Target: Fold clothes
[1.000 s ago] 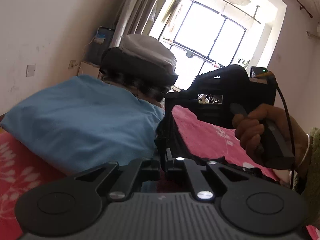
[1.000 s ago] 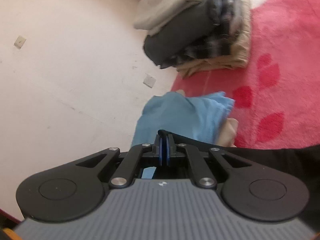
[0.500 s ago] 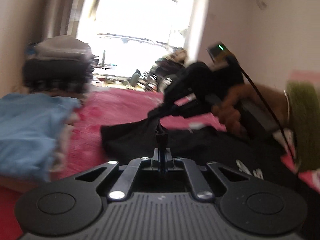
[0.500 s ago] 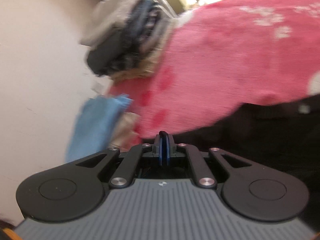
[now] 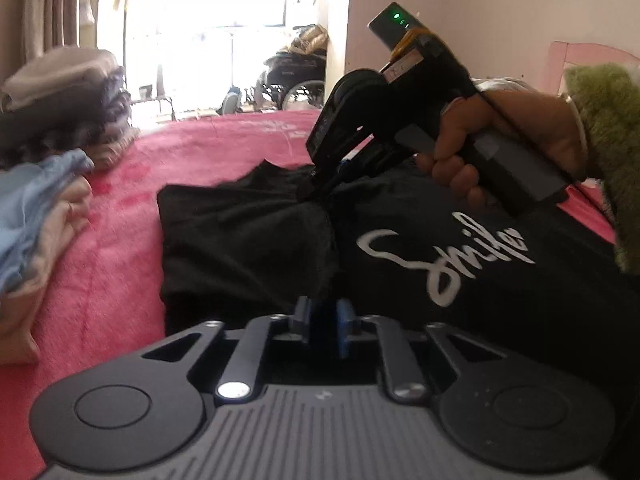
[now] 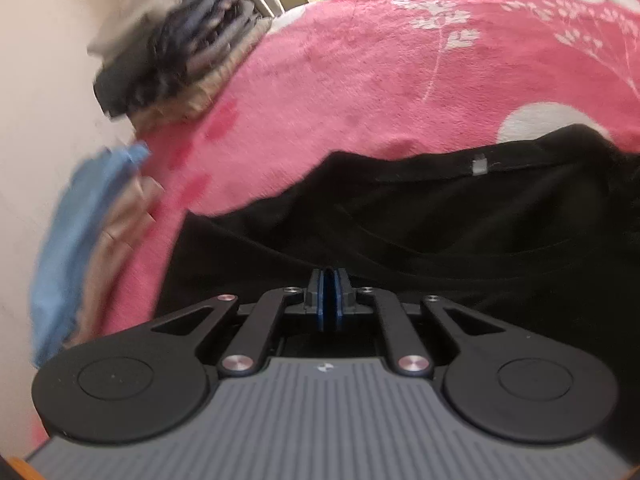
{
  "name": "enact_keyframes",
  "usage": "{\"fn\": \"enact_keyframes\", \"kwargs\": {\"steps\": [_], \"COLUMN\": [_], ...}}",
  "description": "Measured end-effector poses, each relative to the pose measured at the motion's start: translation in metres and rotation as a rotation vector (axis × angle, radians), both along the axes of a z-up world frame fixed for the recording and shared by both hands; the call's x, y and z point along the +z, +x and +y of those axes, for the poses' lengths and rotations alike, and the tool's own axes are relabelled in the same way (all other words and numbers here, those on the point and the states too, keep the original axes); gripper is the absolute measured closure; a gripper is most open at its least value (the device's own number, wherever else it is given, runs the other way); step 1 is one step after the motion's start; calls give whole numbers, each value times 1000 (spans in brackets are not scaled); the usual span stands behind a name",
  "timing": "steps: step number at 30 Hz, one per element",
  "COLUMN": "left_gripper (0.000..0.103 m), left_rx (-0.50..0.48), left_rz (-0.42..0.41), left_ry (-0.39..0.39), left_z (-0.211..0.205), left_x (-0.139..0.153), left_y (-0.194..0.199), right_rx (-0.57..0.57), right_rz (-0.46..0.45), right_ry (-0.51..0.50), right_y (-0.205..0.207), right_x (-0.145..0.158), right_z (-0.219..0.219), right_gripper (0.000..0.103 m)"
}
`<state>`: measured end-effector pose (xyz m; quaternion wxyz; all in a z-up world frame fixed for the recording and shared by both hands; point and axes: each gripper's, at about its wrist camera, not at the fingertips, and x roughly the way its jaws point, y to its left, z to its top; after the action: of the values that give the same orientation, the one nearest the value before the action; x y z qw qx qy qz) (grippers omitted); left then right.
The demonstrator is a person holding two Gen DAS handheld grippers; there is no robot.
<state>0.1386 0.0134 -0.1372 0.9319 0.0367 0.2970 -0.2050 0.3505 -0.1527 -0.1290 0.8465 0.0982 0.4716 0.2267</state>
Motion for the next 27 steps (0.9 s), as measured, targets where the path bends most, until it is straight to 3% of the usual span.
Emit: {"fn": "enact_keyframes", "kwargs": {"steps": [1, 4, 9, 12, 16, 20, 22, 27], "left_gripper": [72, 70, 70, 70, 70, 91, 93, 93], "left_rx": [-12, -2, 142, 178, 172, 218, 245, 268], "left_rz": [6, -17, -80, -64, -46, -62, -59, -67], "left_ry": [-12, -16, 69, 145, 170, 185, 197, 234], "left_z": [2, 14, 41, 46, 43, 43, 44, 43], "left_x": [2, 13, 23, 12, -2, -4, -4, -8], "left_y": [-3, -16, -19, -4, 13, 15, 11, 2], "right_rx": [5, 2, 16, 150, 311, 367, 369, 334], "right_rz": [-12, -72, -169, -171, -122, -66, -53, -66], "right_ry": [-9, -50, -41, 30, 41, -21, -108, -159], "right_y": [-1, -5, -17, -38, -66, -78, -81, -84], "right_x": [-1, 5, 33, 43, 38, 21, 9, 9], "right_z": [0, -2, -8, 3, 23, 30, 28, 15], "right_gripper": [96, 93, 91, 91, 91, 91, 95, 97]}}
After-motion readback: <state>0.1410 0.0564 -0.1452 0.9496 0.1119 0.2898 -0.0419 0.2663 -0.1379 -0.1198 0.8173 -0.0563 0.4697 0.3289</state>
